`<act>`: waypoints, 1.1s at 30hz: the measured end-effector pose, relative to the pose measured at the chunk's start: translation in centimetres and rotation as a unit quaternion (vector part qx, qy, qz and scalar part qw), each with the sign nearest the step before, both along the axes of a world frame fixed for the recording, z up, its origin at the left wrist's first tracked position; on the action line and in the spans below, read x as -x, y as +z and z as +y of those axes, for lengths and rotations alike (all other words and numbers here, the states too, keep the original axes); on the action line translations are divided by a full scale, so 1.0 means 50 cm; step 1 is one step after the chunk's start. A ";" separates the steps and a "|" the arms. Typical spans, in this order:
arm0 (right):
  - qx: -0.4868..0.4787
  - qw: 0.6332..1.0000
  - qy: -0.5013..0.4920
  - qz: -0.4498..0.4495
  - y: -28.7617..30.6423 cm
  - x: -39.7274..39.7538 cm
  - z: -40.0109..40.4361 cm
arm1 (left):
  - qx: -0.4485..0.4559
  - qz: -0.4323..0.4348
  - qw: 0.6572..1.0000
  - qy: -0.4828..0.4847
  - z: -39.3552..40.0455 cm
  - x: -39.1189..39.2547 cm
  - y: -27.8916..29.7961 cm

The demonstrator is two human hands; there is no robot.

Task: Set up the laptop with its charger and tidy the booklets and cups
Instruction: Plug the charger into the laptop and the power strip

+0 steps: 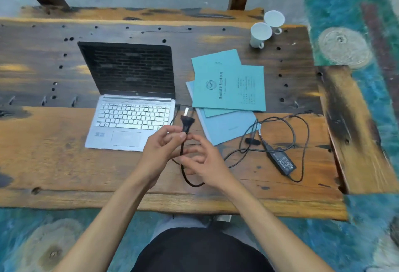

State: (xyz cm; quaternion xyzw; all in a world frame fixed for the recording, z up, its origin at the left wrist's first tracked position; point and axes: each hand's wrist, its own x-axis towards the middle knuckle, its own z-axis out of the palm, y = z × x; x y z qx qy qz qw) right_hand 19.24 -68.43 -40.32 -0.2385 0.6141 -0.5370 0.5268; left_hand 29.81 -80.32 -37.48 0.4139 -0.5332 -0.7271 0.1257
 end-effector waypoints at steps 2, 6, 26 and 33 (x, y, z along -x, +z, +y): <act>0.011 0.999 -0.031 0.013 0.009 0.024 0.041 | 0.030 0.011 0.998 -0.048 0.037 0.025 0.012; 0.039 0.990 -0.137 0.006 0.035 0.092 0.132 | 0.090 0.010 0.988 -0.128 0.102 0.083 0.022; 0.054 0.830 -0.552 0.056 0.209 0.297 0.638 | 0.260 -0.114 0.789 -0.544 0.353 0.364 -0.061; 0.019 0.760 -0.648 0.029 0.166 0.281 0.719 | 0.389 -0.169 0.635 -0.646 0.375 0.421 -0.161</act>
